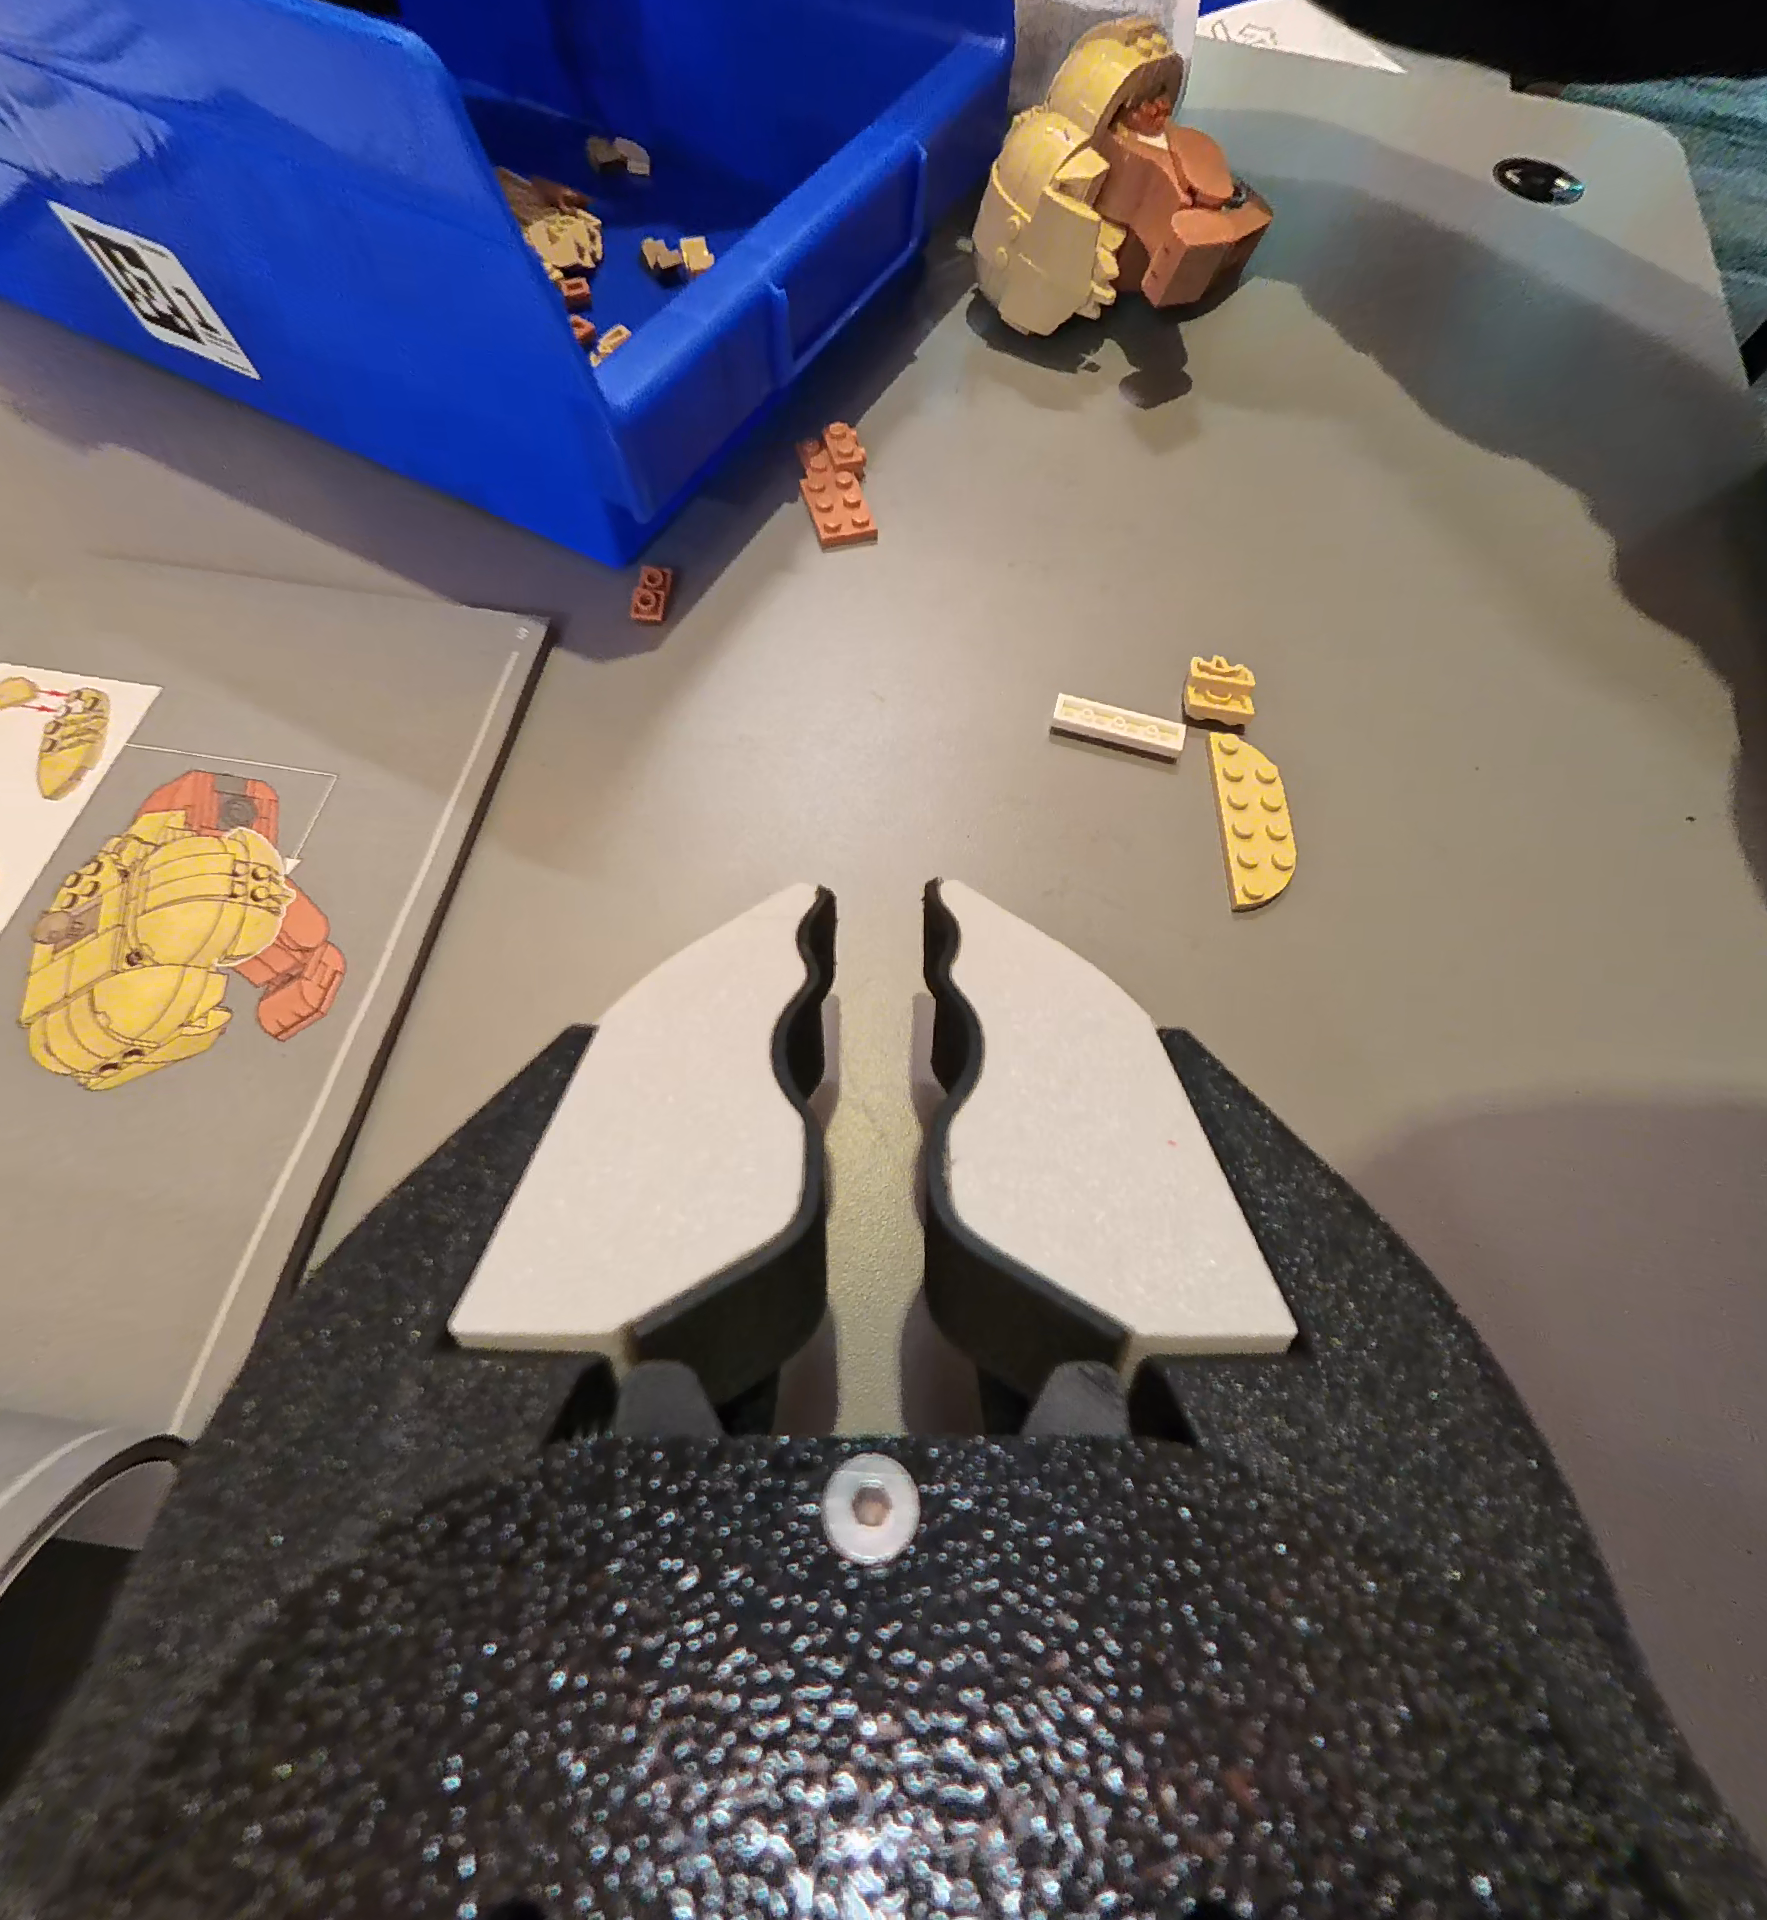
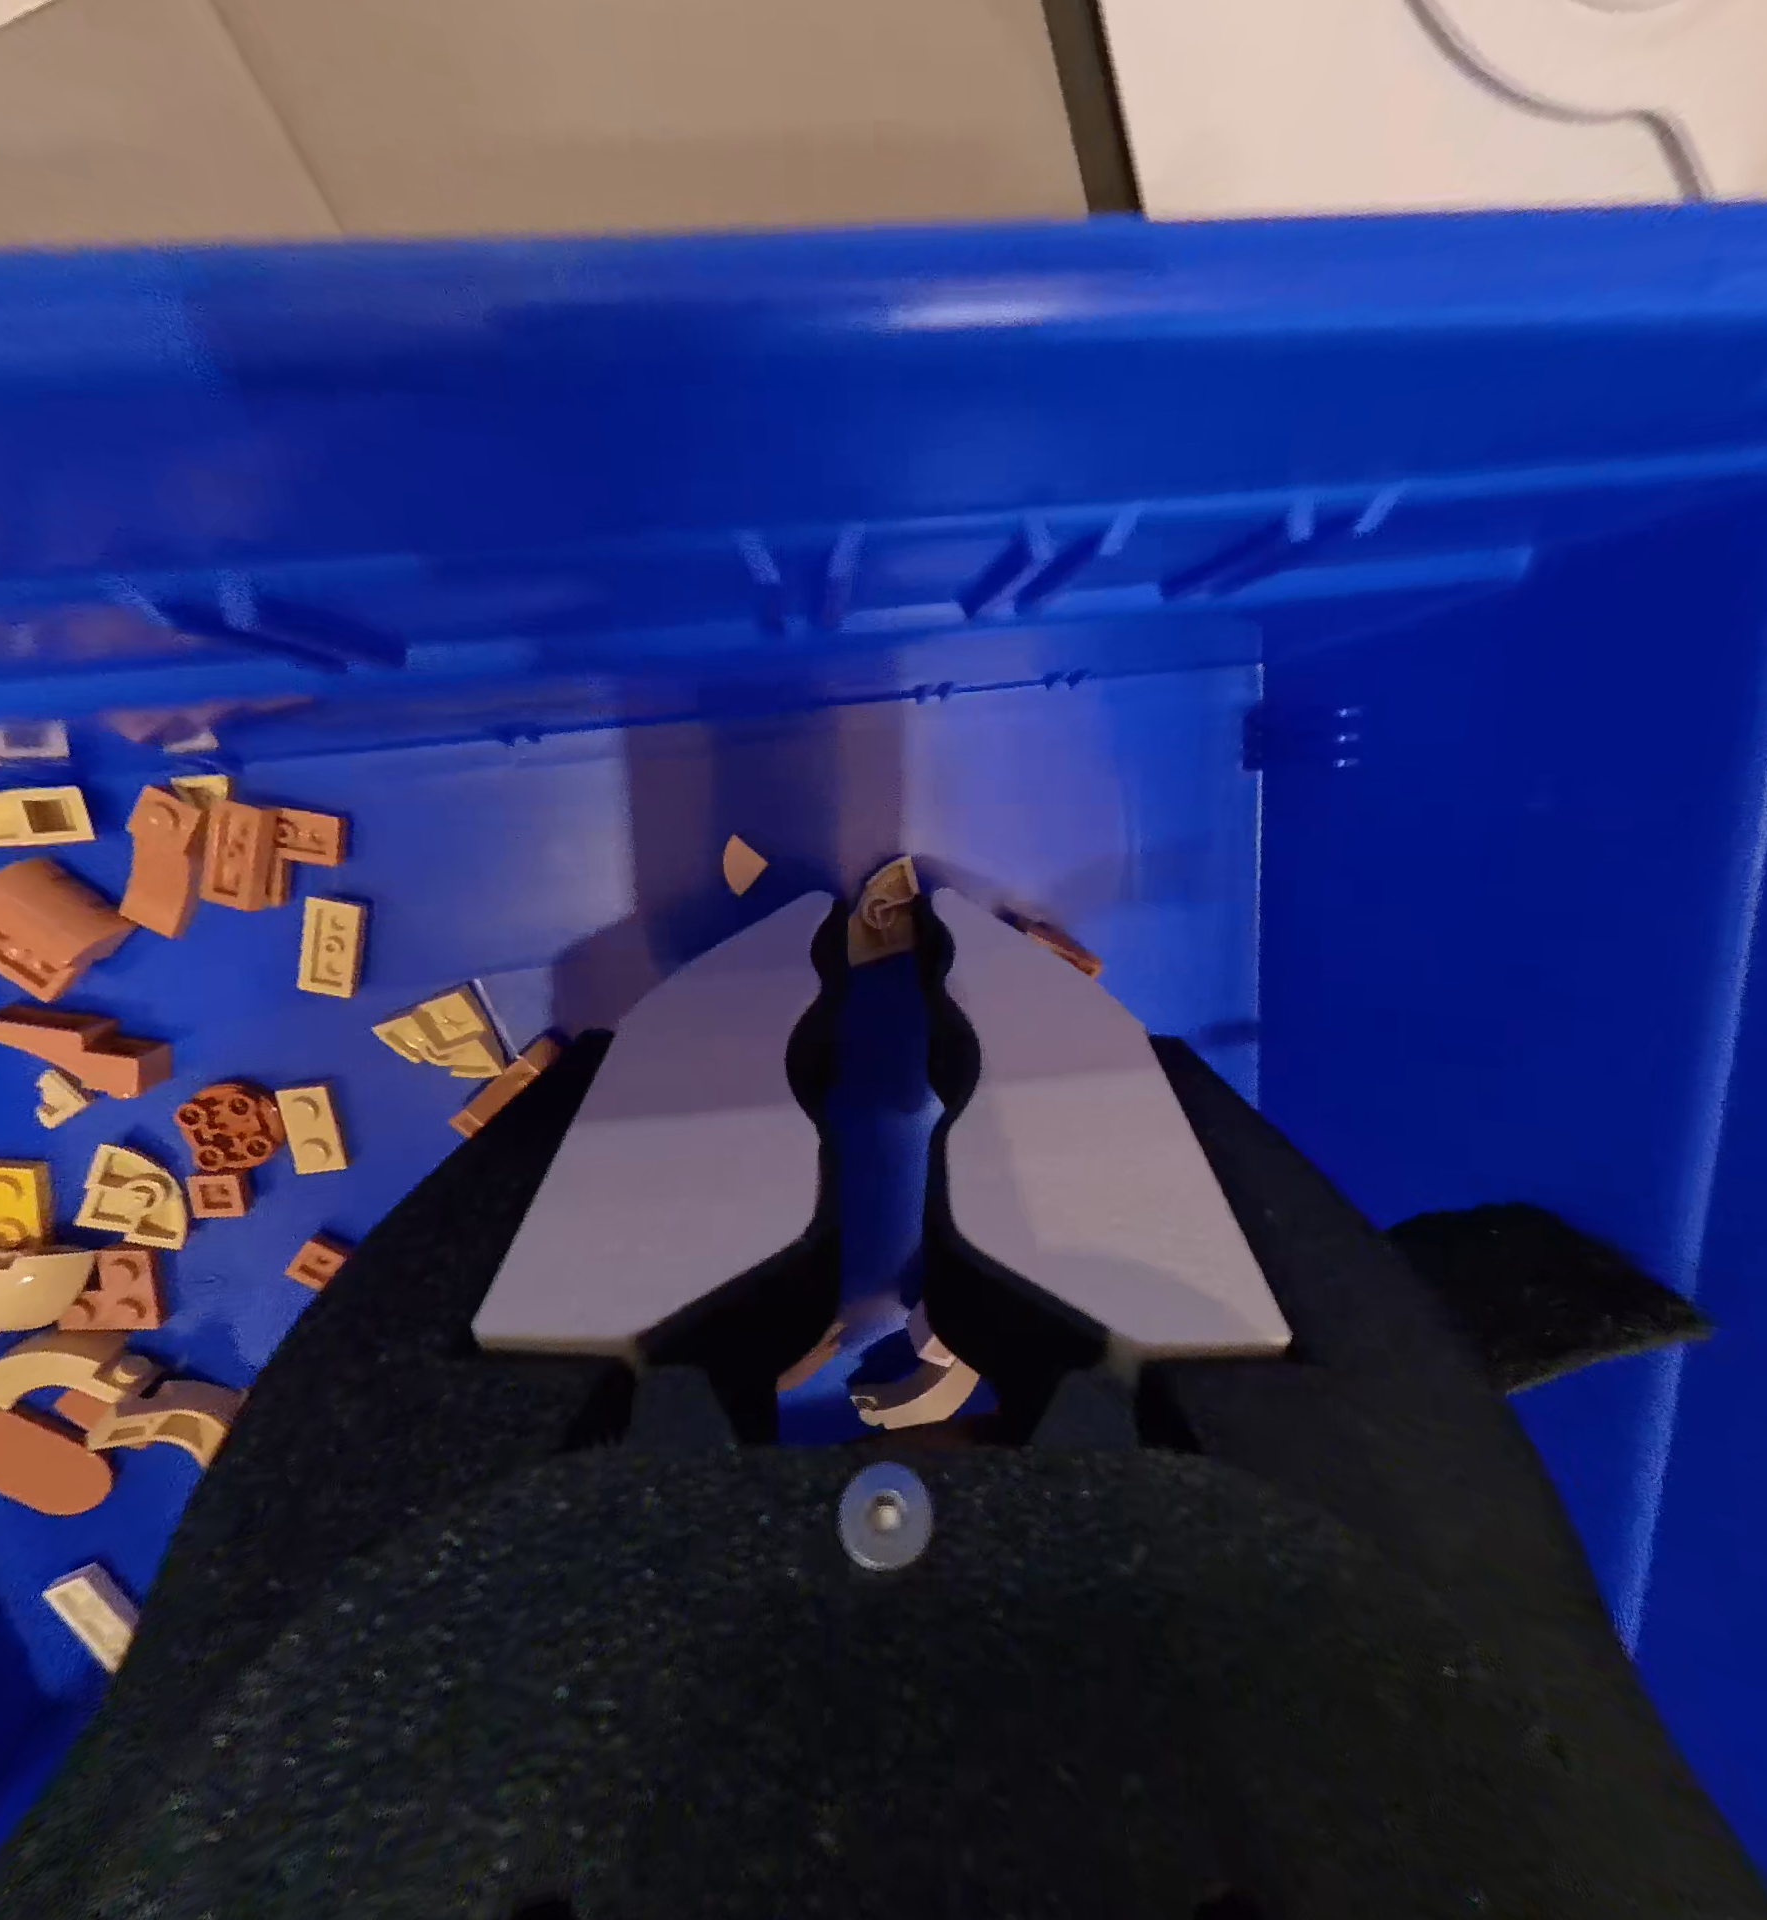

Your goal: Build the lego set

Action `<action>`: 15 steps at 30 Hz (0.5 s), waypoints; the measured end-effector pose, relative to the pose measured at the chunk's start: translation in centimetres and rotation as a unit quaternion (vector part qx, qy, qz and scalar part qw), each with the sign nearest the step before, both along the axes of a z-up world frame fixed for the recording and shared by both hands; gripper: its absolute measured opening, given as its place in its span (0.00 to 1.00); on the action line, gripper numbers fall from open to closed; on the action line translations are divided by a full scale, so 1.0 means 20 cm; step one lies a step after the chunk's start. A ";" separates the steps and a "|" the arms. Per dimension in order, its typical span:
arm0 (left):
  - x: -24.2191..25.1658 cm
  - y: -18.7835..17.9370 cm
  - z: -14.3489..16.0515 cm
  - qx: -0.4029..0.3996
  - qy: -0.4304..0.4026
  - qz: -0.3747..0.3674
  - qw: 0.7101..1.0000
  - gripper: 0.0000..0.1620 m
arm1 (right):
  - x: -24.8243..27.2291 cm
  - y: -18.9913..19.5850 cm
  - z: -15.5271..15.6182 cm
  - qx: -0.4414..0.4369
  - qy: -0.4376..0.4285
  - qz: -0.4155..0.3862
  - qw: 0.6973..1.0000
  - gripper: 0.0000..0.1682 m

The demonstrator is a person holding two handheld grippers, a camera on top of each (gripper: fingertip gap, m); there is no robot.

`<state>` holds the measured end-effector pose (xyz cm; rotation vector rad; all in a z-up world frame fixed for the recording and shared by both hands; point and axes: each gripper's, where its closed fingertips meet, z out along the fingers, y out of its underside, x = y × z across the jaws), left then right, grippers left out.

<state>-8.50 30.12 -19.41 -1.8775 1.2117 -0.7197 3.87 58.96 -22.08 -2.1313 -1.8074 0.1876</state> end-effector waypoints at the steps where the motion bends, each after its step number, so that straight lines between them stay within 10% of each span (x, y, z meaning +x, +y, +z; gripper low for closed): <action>1: 0.00 0.00 0.00 0.000 0.001 0.000 1.000 0.10 | 0.00 0.00 0.00 -0.007 0.000 -0.006 1.000 0.06; 10: 0.00 0.00 0.00 0.001 -0.001 0.003 1.000 0.10 | -0.08 -0.19 0.21 -0.120 0.128 -0.033 0.984 0.04; 15: 0.00 0.00 0.00 0.002 0.000 0.005 1.000 0.10 | -0.16 -0.45 0.71 -0.210 0.398 -0.017 0.893 0.04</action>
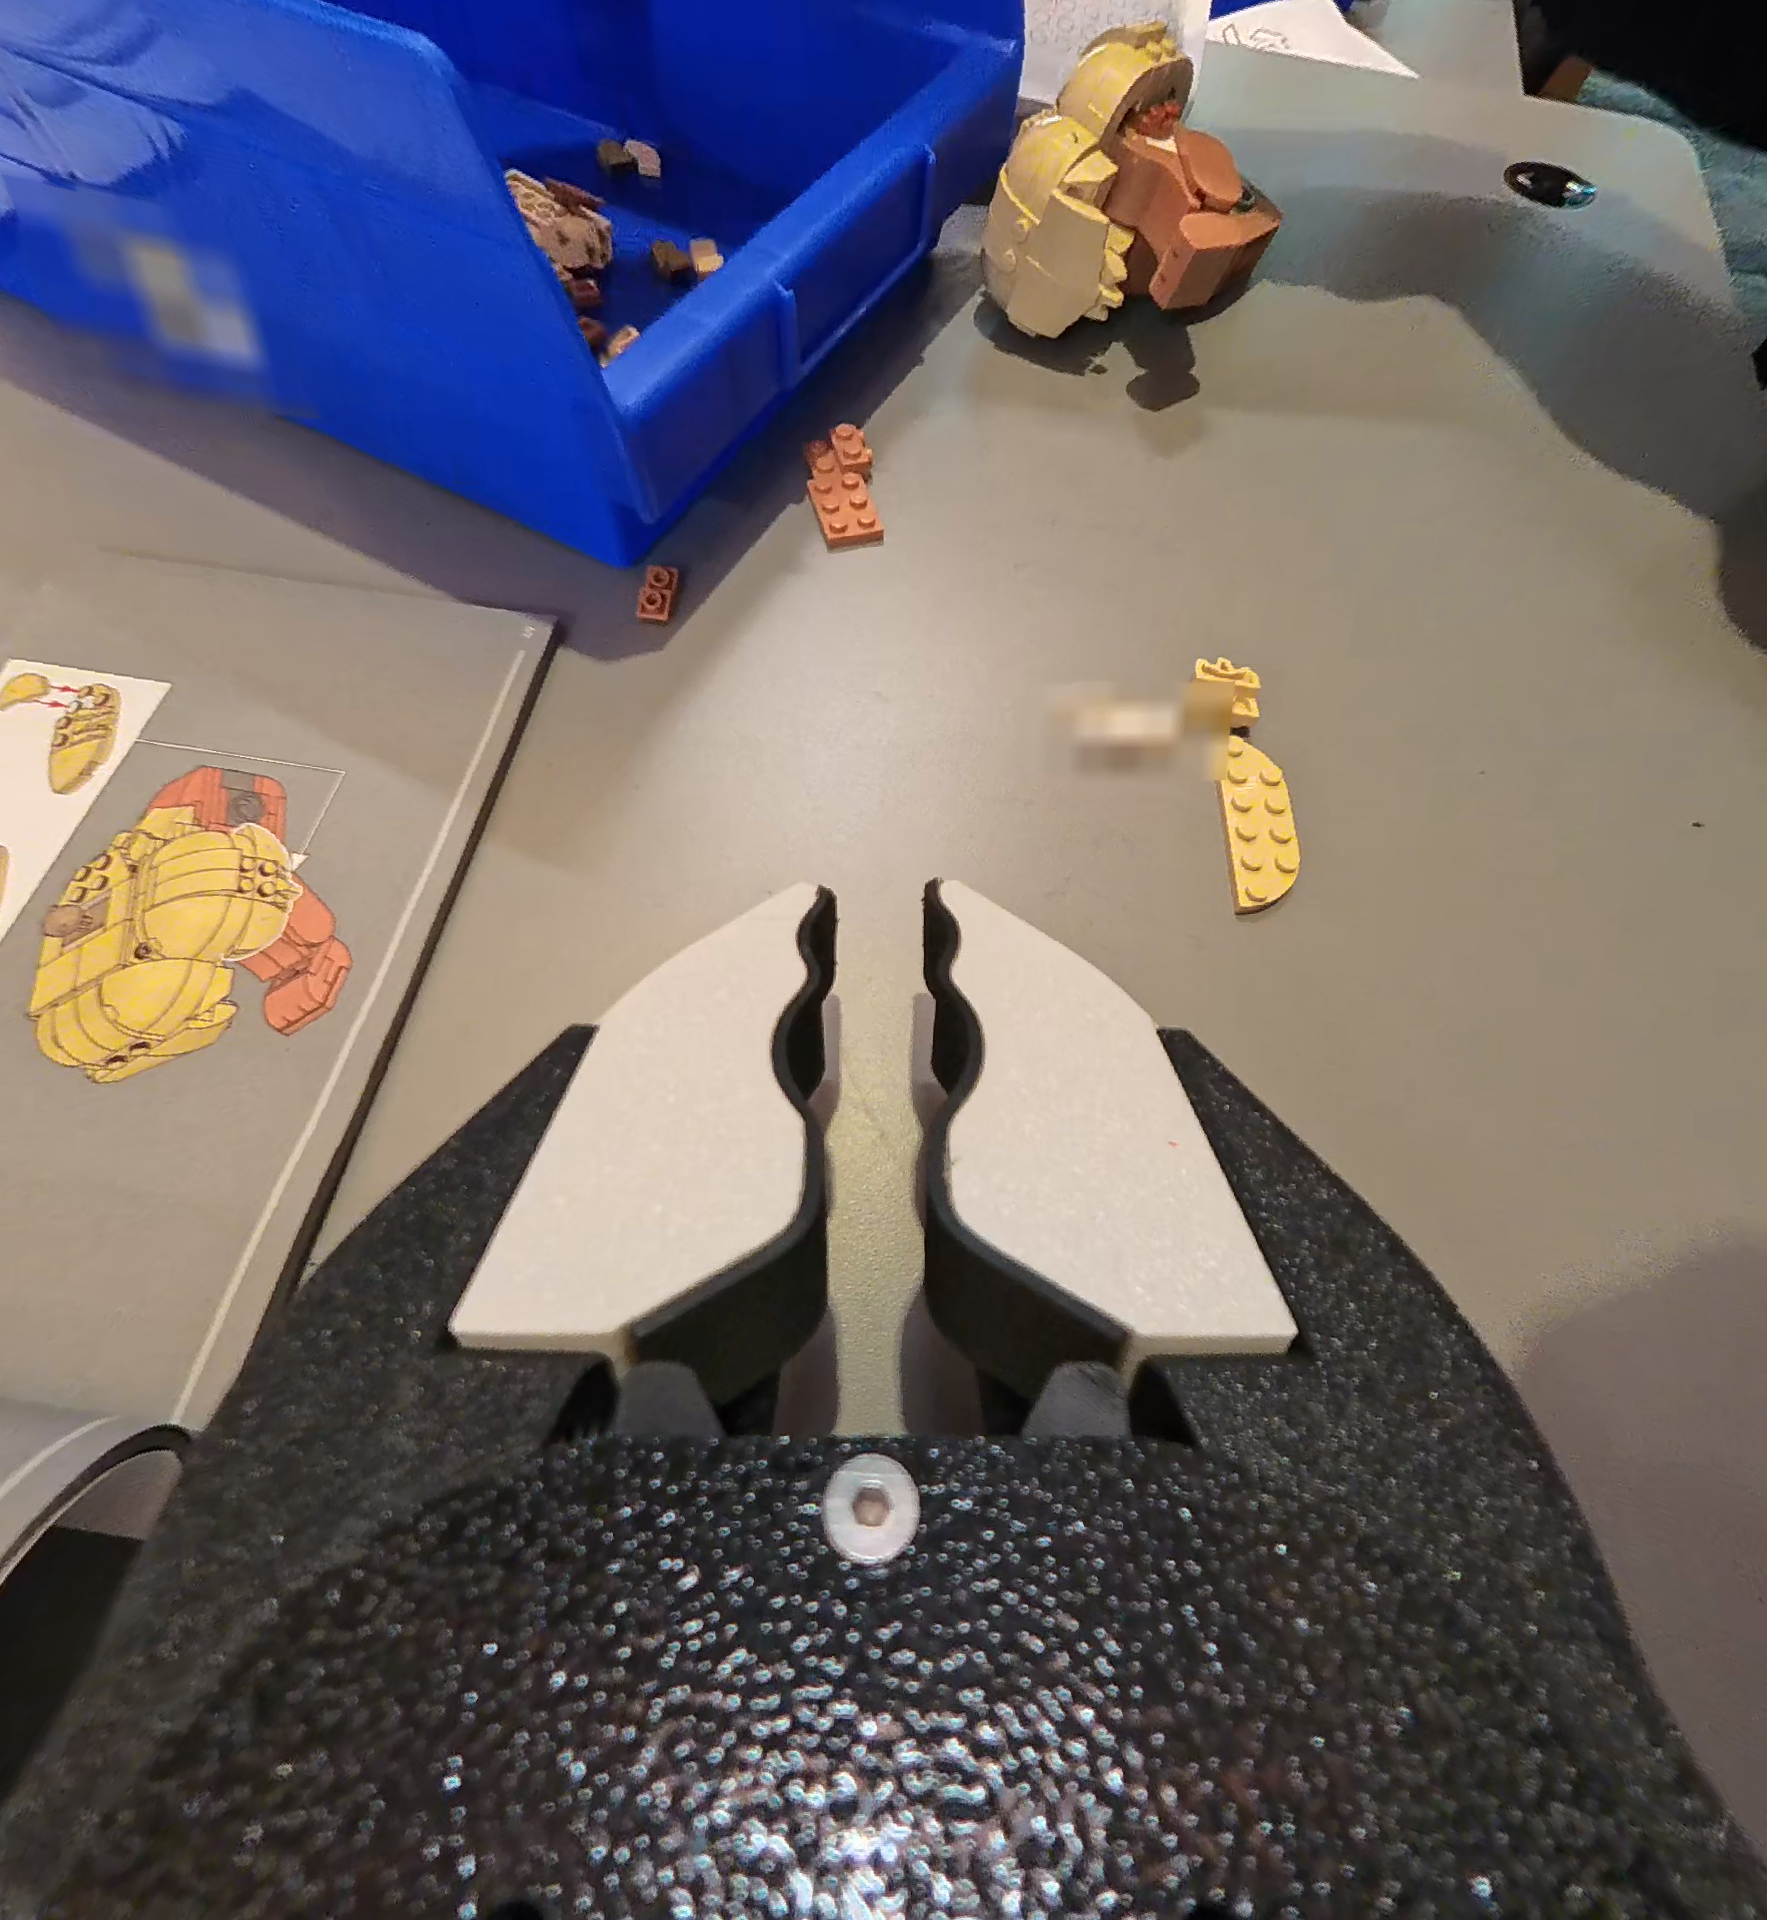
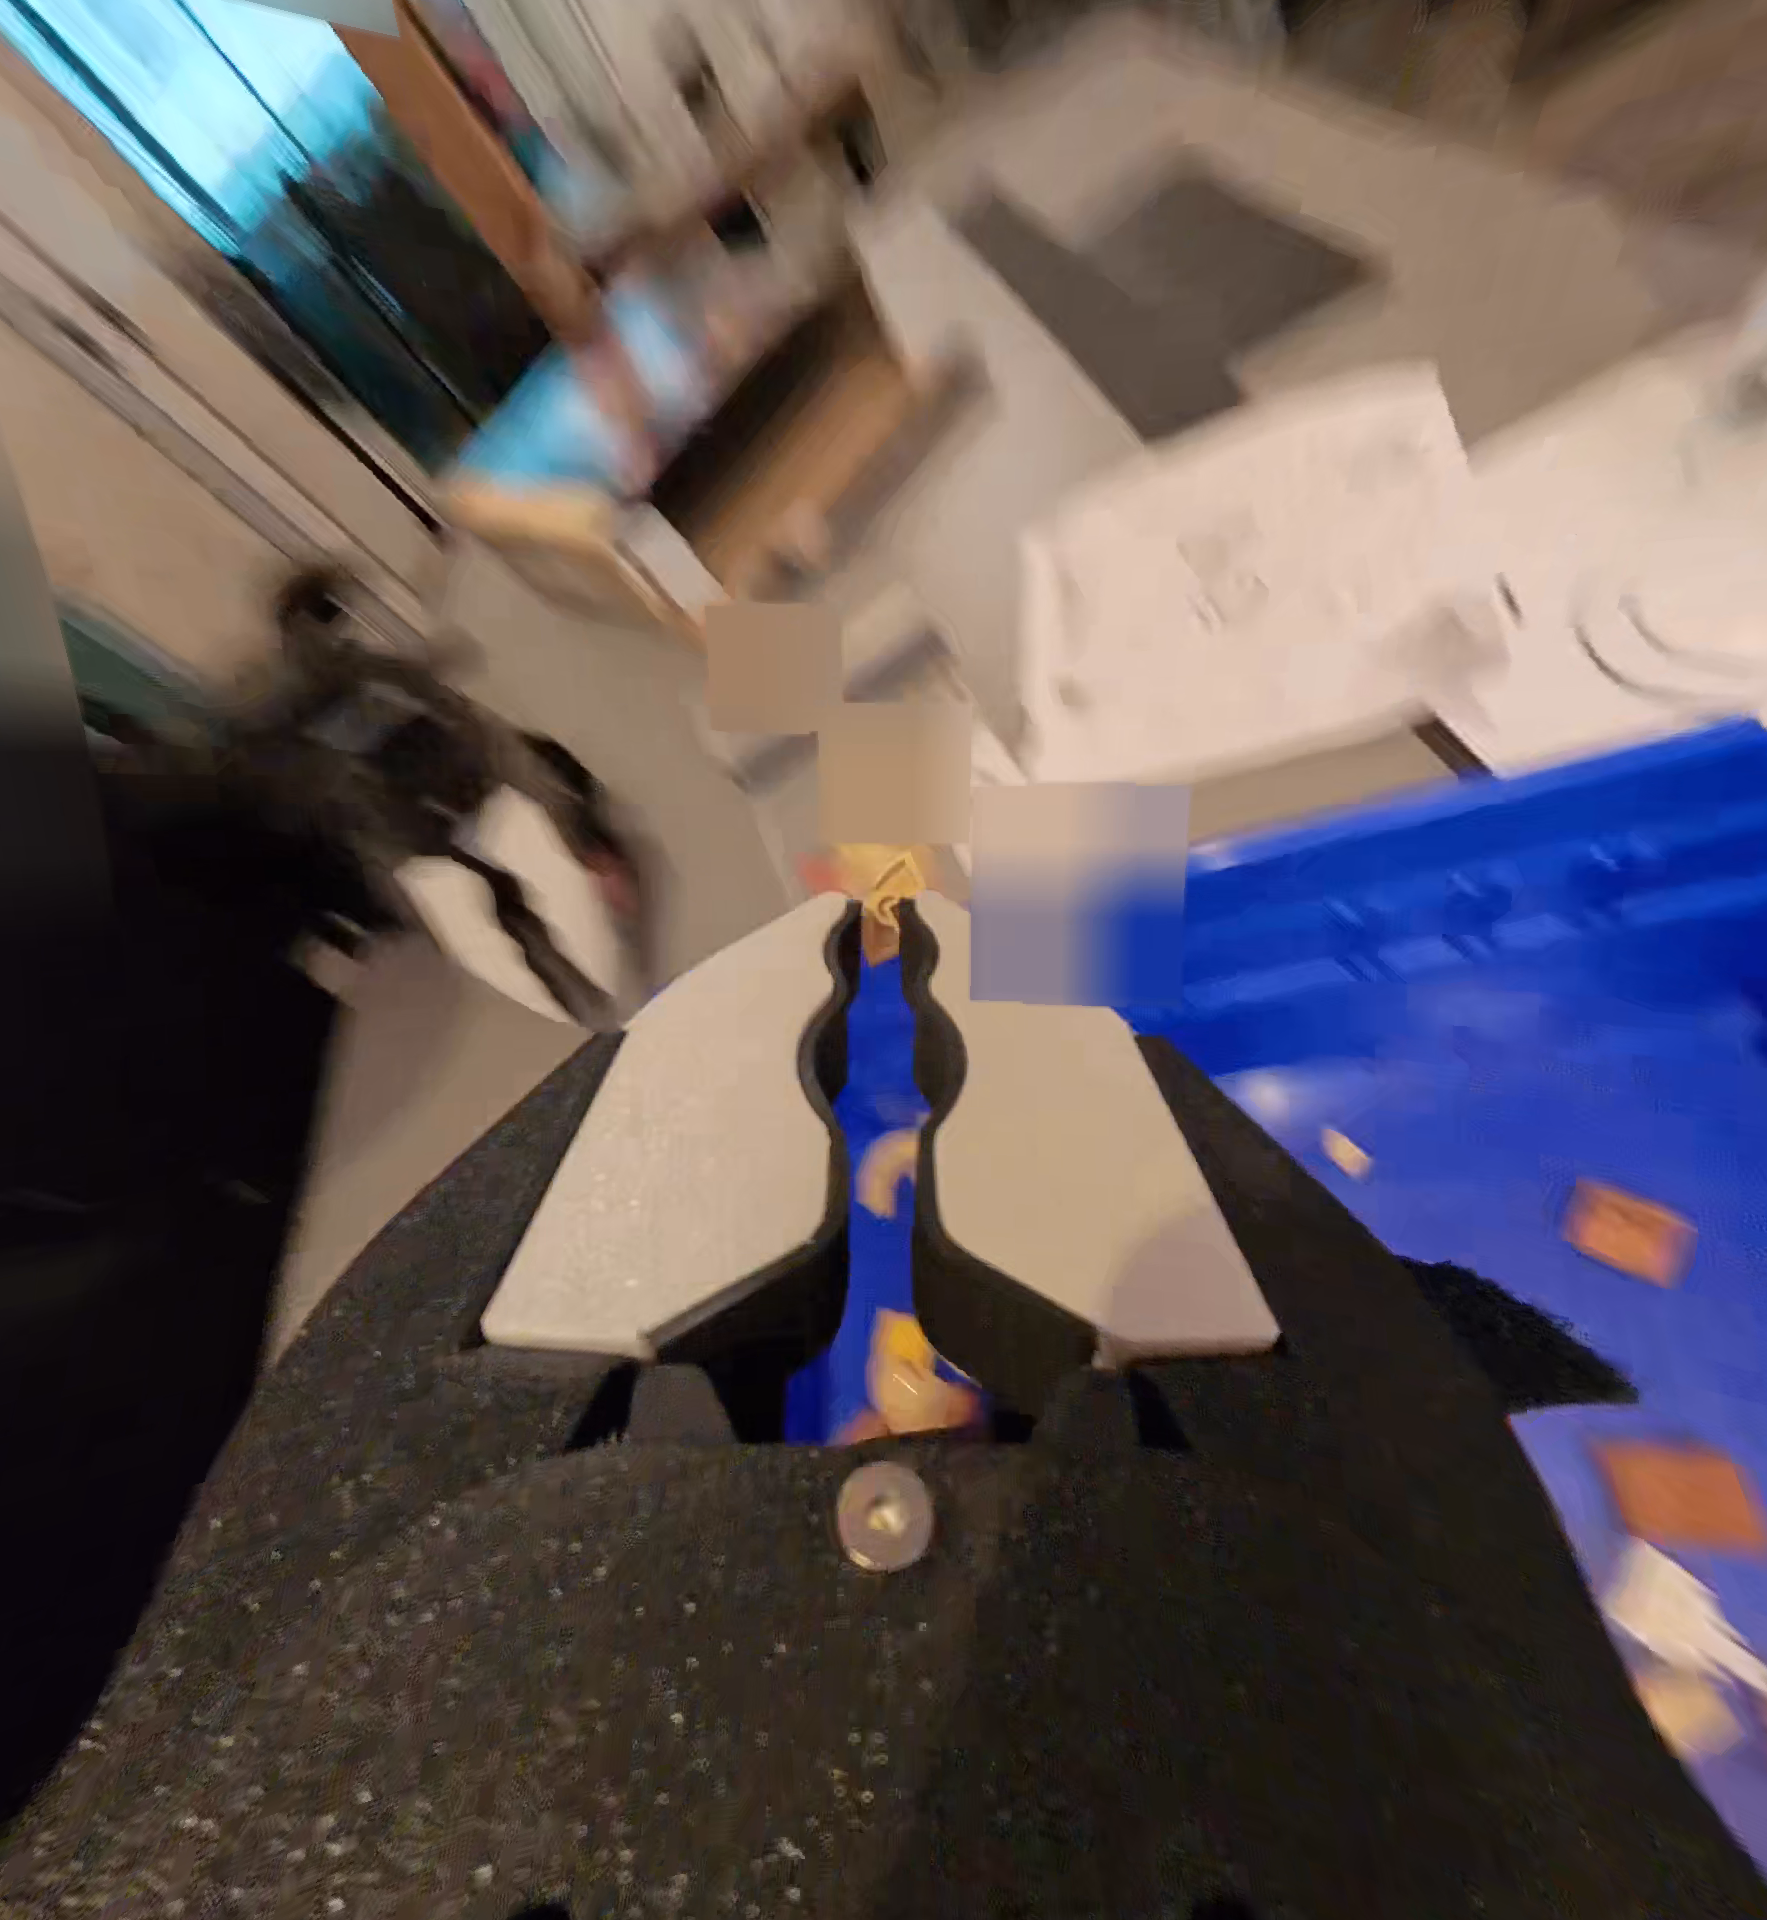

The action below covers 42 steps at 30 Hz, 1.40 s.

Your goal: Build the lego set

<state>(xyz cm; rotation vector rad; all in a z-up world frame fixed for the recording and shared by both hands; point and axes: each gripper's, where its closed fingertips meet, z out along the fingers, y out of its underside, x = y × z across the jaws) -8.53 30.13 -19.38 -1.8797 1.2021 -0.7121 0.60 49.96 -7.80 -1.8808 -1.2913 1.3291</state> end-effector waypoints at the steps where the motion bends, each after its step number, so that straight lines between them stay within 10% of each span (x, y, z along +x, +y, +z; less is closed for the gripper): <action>1: 0.00 0.00 0.00 0.000 0.001 0.000 1.000 0.10 | 0.02 -0.07 0.12 -0.008 0.072 0.003 0.997 0.04; 6: 0.00 0.00 0.00 0.005 0.006 0.002 1.000 0.10 | 0.18 -0.36 0.47 -0.003 0.307 -0.016 0.952 0.04; 13: 0.02 -0.02 -0.01 0.007 0.009 -0.005 1.000 0.10 | 0.27 -0.50 0.49 -0.034 0.382 -0.058 0.922 0.04; 42: 0.01 -0.01 0.02 -0.011 -0.019 -0.004 1.000 0.10 | 0.04 -0.45 0.00 -0.108 0.229 -0.193 0.948 0.04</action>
